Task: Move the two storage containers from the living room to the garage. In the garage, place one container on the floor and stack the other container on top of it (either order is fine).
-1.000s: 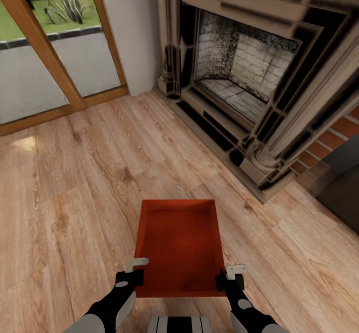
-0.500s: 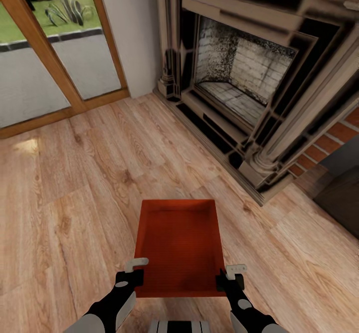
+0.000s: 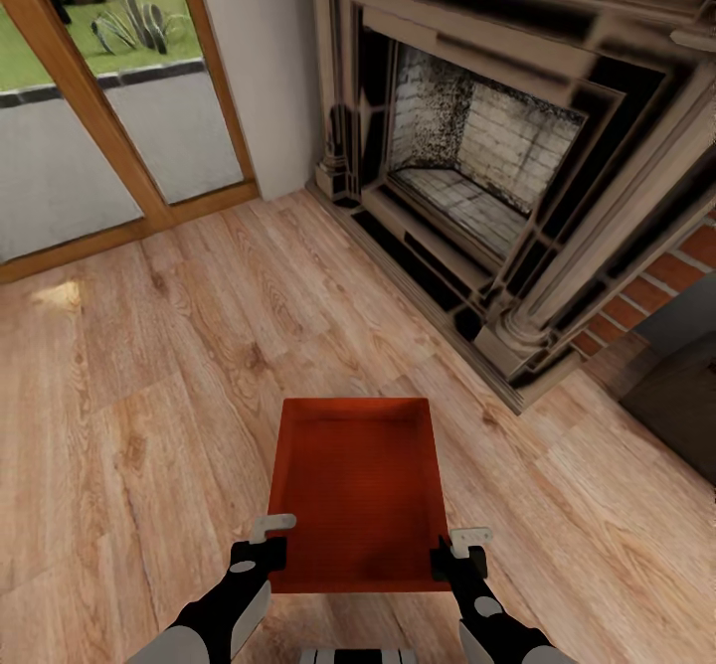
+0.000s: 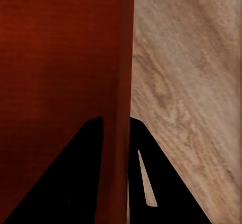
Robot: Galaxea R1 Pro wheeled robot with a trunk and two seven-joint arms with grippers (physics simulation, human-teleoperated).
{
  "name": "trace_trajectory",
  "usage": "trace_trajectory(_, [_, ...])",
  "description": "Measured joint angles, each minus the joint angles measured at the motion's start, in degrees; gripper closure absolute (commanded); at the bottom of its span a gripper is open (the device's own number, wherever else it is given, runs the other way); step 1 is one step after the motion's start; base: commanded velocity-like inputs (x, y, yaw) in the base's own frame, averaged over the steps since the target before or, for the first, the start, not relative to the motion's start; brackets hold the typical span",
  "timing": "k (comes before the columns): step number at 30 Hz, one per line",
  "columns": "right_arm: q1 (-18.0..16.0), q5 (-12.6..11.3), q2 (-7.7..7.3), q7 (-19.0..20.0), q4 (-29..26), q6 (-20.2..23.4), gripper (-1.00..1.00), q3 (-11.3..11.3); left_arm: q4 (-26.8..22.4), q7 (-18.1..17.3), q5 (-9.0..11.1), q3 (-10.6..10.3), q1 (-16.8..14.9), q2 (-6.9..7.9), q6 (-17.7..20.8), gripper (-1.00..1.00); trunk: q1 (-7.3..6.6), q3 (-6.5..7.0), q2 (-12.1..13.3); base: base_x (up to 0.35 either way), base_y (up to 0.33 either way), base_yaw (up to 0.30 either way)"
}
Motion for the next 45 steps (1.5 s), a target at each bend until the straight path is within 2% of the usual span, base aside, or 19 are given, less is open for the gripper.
trace_trajectory(9, [0.0, 0.11, -0.01, 0.0, -0.02, 0.08, 1.0, -0.01, 0.04, -0.01, 0.08, -0.02, 0.0, 0.01, 0.0, 1.0, -1.98, 1.62, 3.61, 0.0, 0.0, 0.0])
trace_trajectory(14, [0.03, -1.3, 0.19, -0.48, 0.16, -0.29, 1.0, 0.96, -0.06, 0.02, -0.24, -0.09, -0.05, 0.1, 0.01, 1.0, -3.08, 2.51, 5.62, 0.0, 0.0, 0.0])
trace_trajectory(45, [0.03, -1.27, 0.16, -0.38, 0.21, -0.37, 1.0, 0.88, -0.05, 0.01, -0.28, -0.08, -0.05, 0.09, 0.01, 1.0, -9.89, 8.08, 18.05, 0.0, 0.0, 0.0])
